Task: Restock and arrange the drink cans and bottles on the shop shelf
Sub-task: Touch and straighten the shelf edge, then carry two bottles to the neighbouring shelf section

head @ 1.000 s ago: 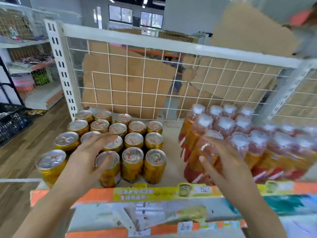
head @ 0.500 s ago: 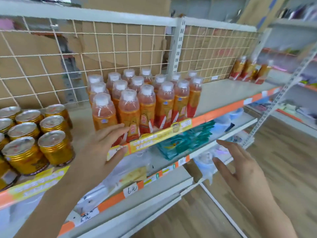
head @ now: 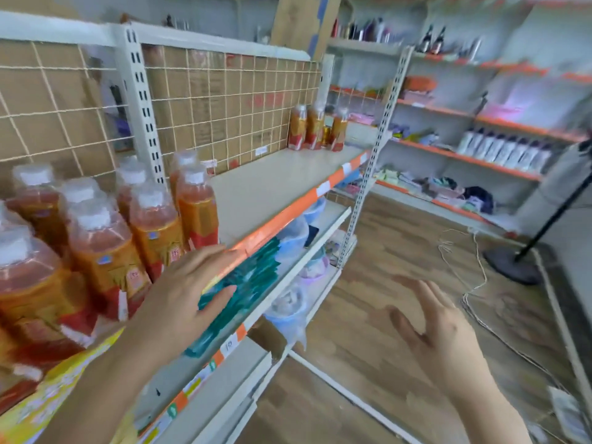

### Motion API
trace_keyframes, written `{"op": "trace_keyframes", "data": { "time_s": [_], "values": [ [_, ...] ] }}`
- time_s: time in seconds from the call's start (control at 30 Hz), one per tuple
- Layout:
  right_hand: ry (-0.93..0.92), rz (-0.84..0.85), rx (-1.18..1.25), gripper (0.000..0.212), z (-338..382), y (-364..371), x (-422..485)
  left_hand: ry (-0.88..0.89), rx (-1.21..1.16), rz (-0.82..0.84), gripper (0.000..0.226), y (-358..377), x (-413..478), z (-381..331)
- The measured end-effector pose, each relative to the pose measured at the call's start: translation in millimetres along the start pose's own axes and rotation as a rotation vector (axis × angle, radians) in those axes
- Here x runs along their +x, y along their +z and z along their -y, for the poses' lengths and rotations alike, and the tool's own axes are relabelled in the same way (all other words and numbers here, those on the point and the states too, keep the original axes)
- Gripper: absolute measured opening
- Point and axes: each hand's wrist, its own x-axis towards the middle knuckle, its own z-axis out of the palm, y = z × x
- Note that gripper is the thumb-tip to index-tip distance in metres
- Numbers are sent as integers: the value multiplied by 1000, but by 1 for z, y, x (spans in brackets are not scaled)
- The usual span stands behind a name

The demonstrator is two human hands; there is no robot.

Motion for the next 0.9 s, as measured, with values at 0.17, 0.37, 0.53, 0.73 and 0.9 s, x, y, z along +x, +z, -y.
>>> {"op": "trace_keyframes", "data": {
  "time_s": [0.17,0.37,0.53,0.73,0.9],
  "values": [
    [49,-21,-42,34,-34,1,44,57,-65,22,50,37,70,4],
    [118,-7,-83,39,-77,14,77,70,-96,72,52,85,131,22],
    [167,13,-68,42,-123,32,113,44,-65,90,52,116,171,31],
    [169,3,-39,40,-196,56,188,-56,-8,59,54,156,240,45],
    [104,12,-7,33,-269,63,267,-127,37,-8,58,193,318,40]
  ]
}}
